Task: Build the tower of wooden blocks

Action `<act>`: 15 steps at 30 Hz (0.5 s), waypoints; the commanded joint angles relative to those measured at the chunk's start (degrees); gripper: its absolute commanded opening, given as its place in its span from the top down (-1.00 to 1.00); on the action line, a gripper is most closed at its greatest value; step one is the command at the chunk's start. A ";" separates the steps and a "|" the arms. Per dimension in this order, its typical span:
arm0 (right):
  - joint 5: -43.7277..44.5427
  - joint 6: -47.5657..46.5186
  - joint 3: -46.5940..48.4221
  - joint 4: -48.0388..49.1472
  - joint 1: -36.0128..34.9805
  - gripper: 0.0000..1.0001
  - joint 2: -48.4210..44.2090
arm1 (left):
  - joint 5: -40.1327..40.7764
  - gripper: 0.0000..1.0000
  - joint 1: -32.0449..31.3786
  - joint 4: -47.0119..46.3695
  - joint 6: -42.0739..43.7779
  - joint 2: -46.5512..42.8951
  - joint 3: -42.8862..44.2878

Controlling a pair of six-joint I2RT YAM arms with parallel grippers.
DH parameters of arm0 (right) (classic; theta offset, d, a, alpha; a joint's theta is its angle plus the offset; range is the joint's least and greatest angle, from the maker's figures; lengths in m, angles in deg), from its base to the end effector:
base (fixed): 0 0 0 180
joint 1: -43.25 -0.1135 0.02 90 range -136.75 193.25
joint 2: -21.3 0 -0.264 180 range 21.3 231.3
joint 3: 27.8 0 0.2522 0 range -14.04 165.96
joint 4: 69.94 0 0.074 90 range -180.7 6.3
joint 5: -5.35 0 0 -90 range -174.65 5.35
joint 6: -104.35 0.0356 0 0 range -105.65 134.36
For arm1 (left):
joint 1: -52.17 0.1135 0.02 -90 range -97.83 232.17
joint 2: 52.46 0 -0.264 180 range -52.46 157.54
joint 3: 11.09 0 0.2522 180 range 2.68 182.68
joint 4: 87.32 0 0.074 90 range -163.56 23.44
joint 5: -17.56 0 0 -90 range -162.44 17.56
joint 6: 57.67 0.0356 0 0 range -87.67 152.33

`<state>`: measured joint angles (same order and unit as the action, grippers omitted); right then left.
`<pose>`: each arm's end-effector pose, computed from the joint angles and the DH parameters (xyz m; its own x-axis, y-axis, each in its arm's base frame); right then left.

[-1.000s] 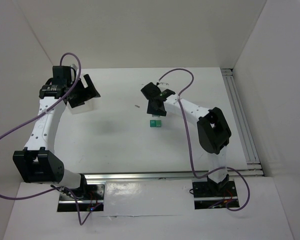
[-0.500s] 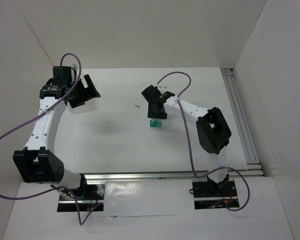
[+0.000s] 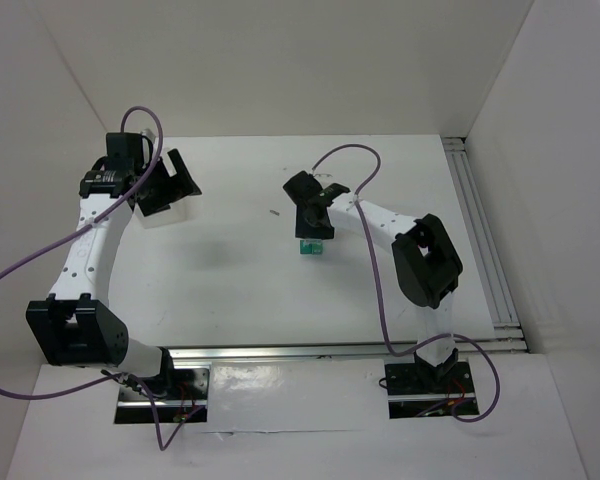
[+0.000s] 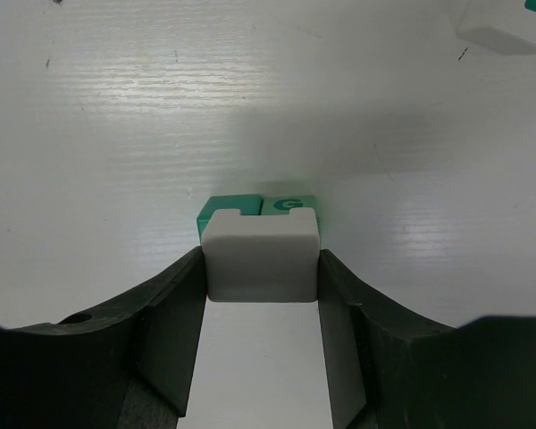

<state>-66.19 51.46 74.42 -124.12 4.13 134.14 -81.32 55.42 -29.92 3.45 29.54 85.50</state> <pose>0.3300 0.2539 0.2128 -0.8578 0.0401 -0.5124 0.0297 0.9992 0.0284 0.3072 0.0119 0.3643 -0.6216 -0.5133 -0.5917 -0.2777 0.8508 -0.4462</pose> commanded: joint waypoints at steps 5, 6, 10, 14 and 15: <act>-0.44 -1.07 -0.22 1.23 0.09 0.00 -1.39 | -0.70 -0.98 0.27 -2.15 -0.47 -0.70 -0.30; -0.44 -1.07 -0.22 1.23 0.09 0.00 -0.87 | -0.70 -0.98 0.27 -2.15 -0.47 -0.70 -0.30; -0.44 -1.07 -0.22 0.62 -0.44 0.00 -0.86 | -0.70 -0.98 0.27 -2.15 -0.47 -0.70 -0.30; -0.44 -1.07 -0.22 0.61 -0.44 -0.02 -0.34 | -0.70 -0.98 0.27 -2.15 -0.47 -0.70 -0.30; -0.44 -1.07 -0.22 0.61 -0.44 -0.02 -0.34 | -0.70 -0.98 0.27 -2.15 -0.47 -0.70 -0.82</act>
<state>-67.11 50.67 74.42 -124.06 4.13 134.14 -81.32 55.42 -30.42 3.45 29.54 85.42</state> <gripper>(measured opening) 0.559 0.990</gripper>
